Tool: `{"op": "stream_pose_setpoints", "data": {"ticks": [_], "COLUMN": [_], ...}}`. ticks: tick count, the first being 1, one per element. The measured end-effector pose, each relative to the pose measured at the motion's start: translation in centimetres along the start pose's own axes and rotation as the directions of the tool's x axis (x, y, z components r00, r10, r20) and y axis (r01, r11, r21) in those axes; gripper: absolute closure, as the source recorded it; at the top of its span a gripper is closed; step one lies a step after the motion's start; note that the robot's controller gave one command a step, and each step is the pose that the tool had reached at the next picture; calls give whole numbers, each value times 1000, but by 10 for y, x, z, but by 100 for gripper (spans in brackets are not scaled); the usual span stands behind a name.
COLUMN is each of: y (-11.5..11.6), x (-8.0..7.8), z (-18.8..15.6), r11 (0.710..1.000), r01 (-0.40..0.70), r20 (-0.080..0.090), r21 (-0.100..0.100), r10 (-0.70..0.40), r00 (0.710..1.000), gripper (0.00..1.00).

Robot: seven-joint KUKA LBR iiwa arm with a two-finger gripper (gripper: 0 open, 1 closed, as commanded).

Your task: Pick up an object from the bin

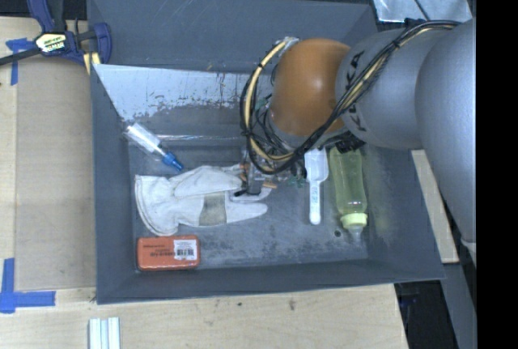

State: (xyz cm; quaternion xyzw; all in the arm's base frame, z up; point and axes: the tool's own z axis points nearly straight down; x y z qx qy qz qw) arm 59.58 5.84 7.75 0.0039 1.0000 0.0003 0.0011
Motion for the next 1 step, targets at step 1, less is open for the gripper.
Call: {"op": "stream_pose_setpoints", "data": {"ticks": [1], "y": [0], "x": [0], "z": [-187], "r11": [999], "r01": [-32], "r20": [8], "r21": [-1], "r10": [32], "r00": [999], "gripper": [100]}}
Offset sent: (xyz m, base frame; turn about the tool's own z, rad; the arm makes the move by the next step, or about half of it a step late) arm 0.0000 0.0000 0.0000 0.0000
